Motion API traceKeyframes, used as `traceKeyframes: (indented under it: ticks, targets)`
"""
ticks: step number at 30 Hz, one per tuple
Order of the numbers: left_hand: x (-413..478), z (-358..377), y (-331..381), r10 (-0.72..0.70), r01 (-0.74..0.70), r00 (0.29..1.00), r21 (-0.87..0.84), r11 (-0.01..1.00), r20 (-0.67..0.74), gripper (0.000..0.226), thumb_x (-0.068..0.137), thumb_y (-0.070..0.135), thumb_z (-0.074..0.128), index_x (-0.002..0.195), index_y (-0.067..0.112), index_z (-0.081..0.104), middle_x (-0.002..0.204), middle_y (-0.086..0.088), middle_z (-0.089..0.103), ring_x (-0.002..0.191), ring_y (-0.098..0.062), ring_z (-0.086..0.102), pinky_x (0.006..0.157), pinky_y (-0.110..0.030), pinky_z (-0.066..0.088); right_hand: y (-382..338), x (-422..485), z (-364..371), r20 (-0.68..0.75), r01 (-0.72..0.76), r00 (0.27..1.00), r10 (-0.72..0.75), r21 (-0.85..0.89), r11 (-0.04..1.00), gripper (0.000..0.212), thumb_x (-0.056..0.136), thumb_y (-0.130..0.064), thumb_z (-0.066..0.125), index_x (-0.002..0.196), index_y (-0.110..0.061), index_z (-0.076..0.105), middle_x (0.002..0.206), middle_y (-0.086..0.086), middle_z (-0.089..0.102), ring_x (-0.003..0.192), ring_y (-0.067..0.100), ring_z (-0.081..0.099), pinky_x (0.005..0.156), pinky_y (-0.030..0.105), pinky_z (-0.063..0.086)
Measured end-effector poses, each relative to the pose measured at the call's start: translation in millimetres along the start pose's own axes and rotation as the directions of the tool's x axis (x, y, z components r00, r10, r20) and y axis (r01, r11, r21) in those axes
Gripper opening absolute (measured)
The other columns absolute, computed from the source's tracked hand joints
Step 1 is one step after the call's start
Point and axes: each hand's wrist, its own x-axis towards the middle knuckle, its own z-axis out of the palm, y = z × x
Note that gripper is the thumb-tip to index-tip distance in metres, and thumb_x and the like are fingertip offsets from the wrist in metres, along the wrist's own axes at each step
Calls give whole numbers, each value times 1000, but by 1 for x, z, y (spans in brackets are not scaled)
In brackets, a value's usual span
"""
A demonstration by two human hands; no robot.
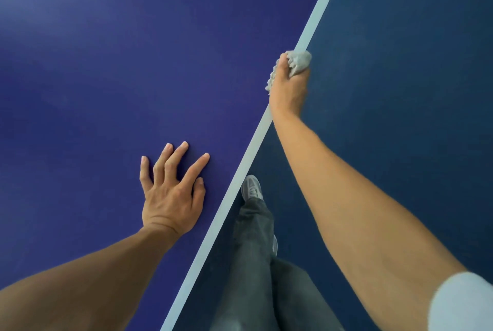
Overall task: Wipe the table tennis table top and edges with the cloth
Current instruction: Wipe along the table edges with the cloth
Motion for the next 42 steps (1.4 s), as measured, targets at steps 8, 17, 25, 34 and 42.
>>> traceKeyframes:
  ticks: [8,17,25,34,42]
  targets:
    - [1,-3,1,-18,19,999,-6,1000,27,46,102,35,38,147,37,49,159,-6,37,151,-35,29,125,-64,5,72,-92,-13,159,-149,976,146,8,989,38,104,-44,56,124,-11,54,85,0,70,61,9,66,55,21,51]
    - [4,-10,10,-54,54,998,-8,998,13,41,101,28,43,137,25,63,153,-13,46,146,-41,37,124,-64,10,-40,69,-17,169,-33,985,25,41,999,21,106,-26,56,89,-15,53,60,-7,58,43,8,54,48,21,49]
    - [42,-17,42,-165,166,986,42,985,-40,37,99,31,45,119,14,71,135,-16,47,125,-41,46,121,-61,18,29,-37,-17,204,-104,976,81,105,989,55,105,-42,56,152,-26,34,109,11,68,69,13,66,62,26,56]
    - [227,-18,114,68,-76,994,-97,992,-81,37,103,27,47,135,18,62,152,-10,48,148,-34,36,125,-64,6,-23,89,-31,401,-12,916,13,-3,1000,61,101,-47,62,145,-12,40,129,5,61,108,6,64,95,27,49]
    - [402,-13,181,61,-71,994,-111,991,-90,44,100,28,47,143,22,55,159,-4,40,155,-29,23,125,-65,2,-102,201,-7,181,-35,983,17,98,995,41,105,-32,59,132,-5,44,112,27,68,88,37,72,75,55,61]
